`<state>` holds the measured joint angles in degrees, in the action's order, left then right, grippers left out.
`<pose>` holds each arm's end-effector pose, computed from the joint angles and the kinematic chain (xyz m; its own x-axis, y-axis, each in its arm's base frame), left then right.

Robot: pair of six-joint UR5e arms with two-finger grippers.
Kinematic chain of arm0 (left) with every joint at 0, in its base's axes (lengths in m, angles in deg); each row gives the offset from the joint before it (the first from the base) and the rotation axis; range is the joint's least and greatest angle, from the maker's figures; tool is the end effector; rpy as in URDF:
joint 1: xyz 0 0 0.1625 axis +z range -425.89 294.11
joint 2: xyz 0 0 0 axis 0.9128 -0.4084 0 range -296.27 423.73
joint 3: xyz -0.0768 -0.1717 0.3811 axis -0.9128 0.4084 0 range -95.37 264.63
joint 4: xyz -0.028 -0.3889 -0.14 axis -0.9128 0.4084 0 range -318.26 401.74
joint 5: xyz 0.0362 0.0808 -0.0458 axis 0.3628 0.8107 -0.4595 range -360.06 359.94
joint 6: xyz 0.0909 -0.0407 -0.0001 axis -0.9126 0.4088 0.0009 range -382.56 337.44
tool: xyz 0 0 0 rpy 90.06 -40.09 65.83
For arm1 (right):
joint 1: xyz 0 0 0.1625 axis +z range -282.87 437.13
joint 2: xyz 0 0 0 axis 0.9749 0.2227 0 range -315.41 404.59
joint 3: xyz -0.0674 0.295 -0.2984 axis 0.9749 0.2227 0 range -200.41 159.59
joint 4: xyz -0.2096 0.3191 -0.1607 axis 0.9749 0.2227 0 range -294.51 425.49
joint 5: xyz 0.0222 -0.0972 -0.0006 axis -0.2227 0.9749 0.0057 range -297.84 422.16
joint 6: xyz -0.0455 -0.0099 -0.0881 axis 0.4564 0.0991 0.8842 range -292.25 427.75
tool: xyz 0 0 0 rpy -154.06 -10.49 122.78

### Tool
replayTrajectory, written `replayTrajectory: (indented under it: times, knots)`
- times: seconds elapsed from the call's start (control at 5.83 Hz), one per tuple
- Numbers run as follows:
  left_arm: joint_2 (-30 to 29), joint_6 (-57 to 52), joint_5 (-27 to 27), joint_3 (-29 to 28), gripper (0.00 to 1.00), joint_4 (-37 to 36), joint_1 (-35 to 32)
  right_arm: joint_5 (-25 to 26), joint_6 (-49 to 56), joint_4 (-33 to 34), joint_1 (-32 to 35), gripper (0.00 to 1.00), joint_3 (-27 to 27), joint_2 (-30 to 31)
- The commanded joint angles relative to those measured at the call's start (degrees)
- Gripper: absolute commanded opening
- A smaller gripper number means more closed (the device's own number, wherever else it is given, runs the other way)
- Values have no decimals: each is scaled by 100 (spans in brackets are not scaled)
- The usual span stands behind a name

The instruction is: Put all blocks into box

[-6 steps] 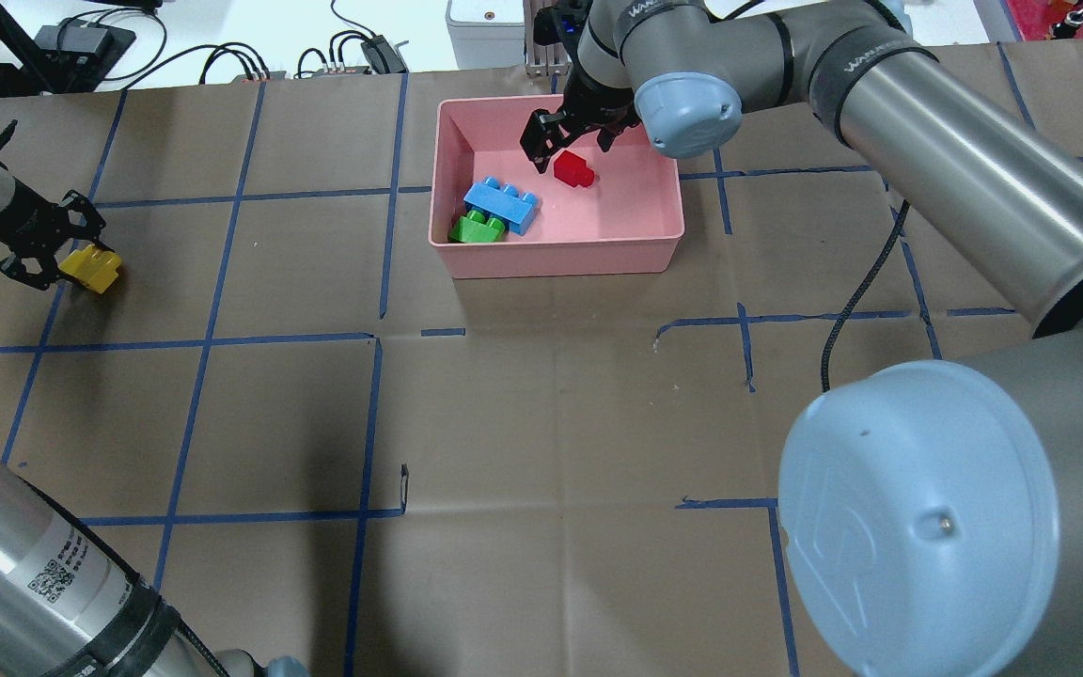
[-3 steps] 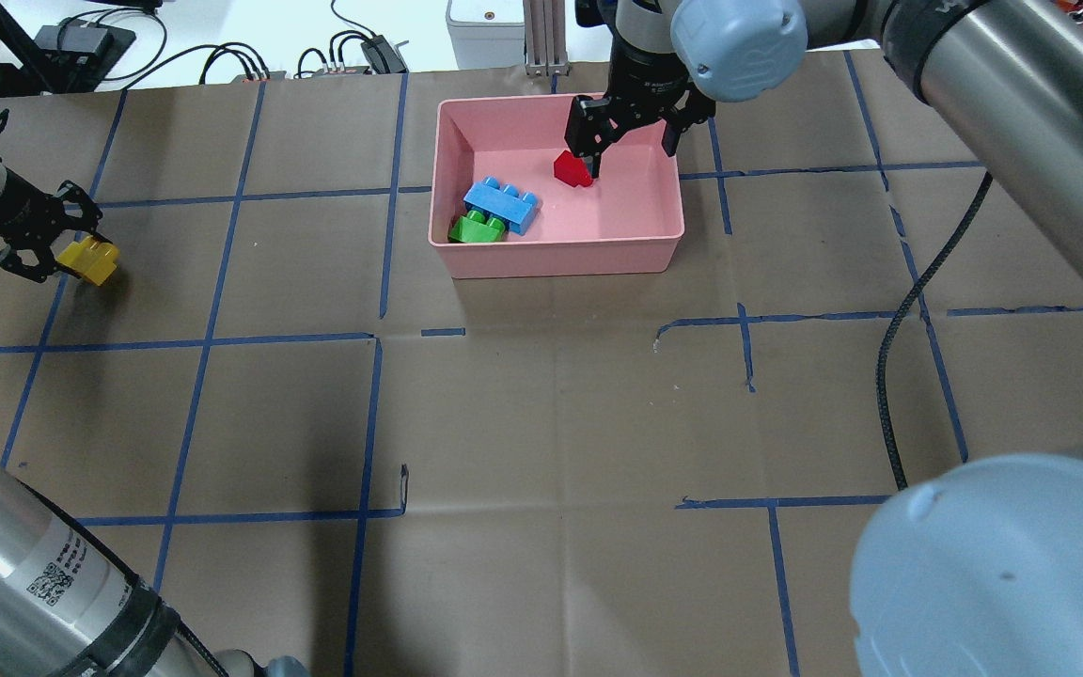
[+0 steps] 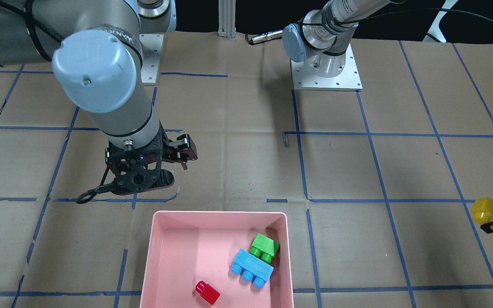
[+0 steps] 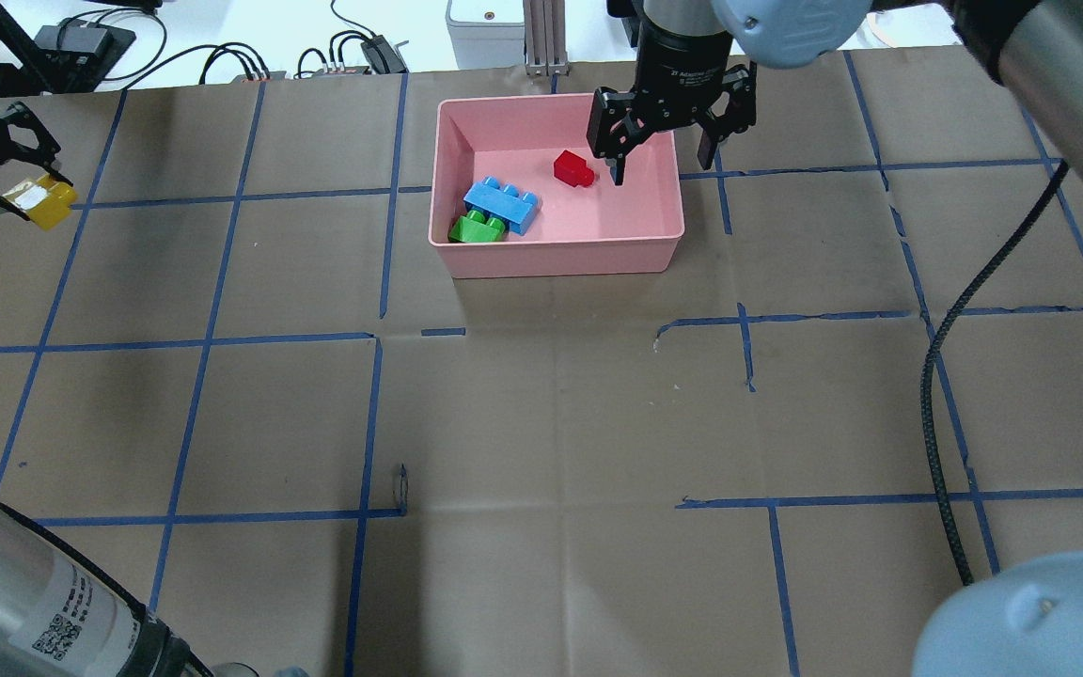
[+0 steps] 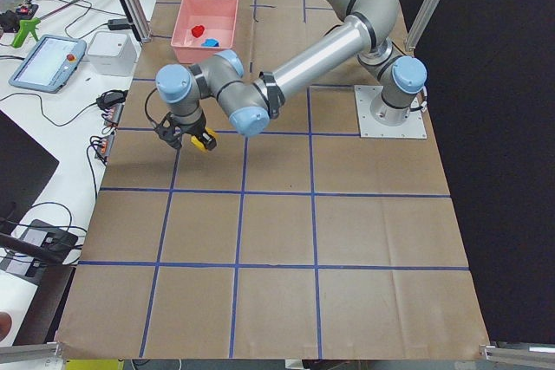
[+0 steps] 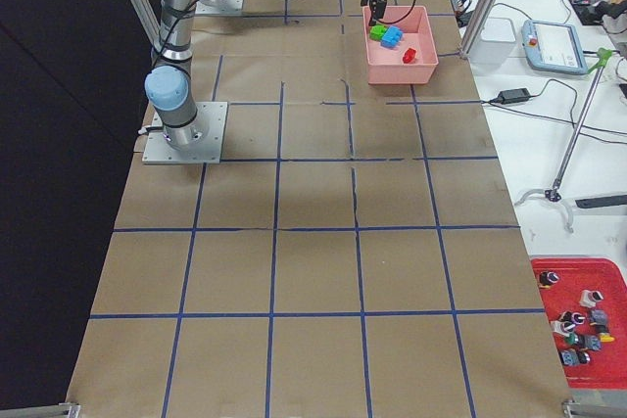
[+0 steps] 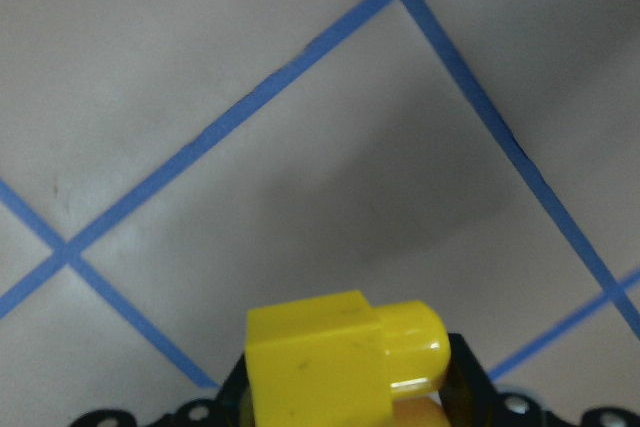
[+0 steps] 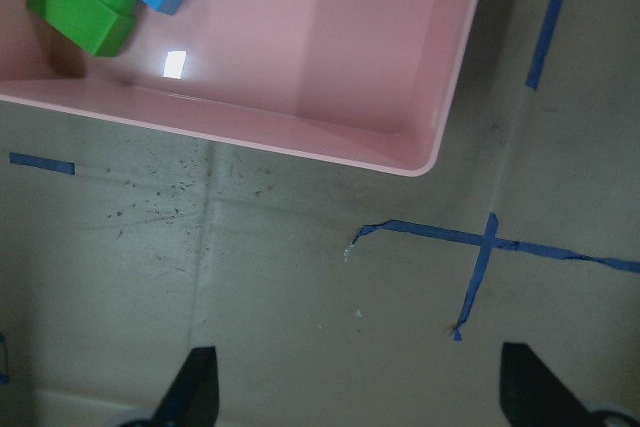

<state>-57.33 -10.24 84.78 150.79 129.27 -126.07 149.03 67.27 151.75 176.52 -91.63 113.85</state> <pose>0.2245 -0.6777 0.3702 -0.7349 -0.6746 0.0700 -0.6677 0.7377 0.0999 0.2399 -0.6008 0.4376 -0.9873 -0.1493 -0.0535 -0.1541 0.9830 0.0998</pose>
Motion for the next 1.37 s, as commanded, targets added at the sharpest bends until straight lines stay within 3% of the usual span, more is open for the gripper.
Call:
replayTrajectory:
  times: [0.0, 0.17, 0.51, 0.69, 1.03, 1.2]
  knots:
    - [310, -370, -29, -252, 21, 703, -1042, 23, -208, -861, -435, 97, -259, 760]
    - [311, -362, -46, -270, 20, 695, -1719, 23, -207, -804, -551, 96, -827, 1234]
    - [23, -379, -238, -541, 21, 661, -2766, 23, -181, 96, -745, 99, -2223, 2368]
    - [-371, -379, -475, -890, 21, 556, -3232, -20, -164, 275, -894, 99, -2534, 2460]
    - [-1292, -379, -626, -1768, 22, 423, -3544, -65, -172, 286, -983, 99, -2555, 2435]
    - [-1785, -379, -635, -1860, 22, -90, -3649, -73, -172, 295, -983, 99, -2546, 2434]
